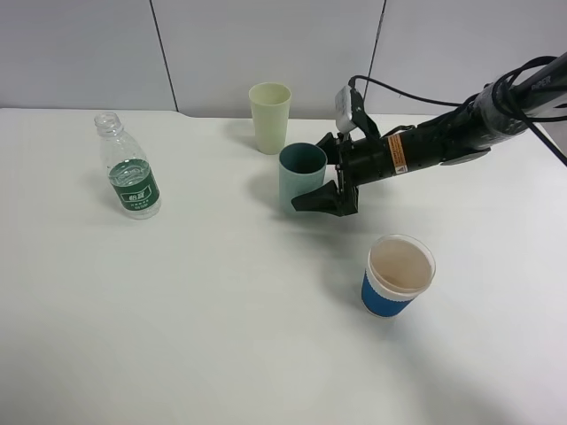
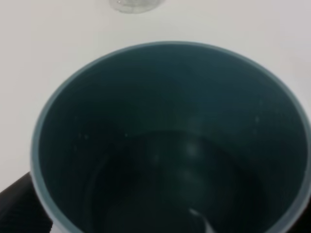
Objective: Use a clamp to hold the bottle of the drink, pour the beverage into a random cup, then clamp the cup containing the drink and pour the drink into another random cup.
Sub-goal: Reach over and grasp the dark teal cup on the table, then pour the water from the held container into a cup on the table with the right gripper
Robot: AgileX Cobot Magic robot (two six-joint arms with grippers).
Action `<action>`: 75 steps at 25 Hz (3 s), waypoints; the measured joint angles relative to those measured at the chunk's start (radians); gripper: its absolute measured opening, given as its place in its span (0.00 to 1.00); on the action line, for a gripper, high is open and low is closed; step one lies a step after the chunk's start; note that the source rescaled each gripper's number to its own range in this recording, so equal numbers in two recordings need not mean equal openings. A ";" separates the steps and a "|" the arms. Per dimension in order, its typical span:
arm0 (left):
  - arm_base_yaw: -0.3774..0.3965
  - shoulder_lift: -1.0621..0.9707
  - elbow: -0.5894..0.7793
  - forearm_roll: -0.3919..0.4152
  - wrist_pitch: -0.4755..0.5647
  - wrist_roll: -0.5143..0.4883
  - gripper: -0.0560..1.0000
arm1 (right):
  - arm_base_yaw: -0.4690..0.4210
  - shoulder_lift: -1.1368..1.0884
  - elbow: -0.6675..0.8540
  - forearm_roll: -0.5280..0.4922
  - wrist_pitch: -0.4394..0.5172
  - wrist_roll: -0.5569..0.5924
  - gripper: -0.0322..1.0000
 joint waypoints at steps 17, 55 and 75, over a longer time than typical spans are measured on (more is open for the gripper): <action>0.000 0.000 0.000 0.000 0.000 0.000 1.00 | 0.000 0.091 -0.001 0.172 -0.112 -0.130 0.80; 0.000 0.000 0.000 -0.001 0.000 0.000 1.00 | 0.050 0.136 -0.002 0.277 -0.117 -0.084 0.04; 0.000 0.000 0.000 -0.001 0.000 0.000 1.00 | 0.050 -0.022 -0.001 0.195 -0.088 0.048 0.03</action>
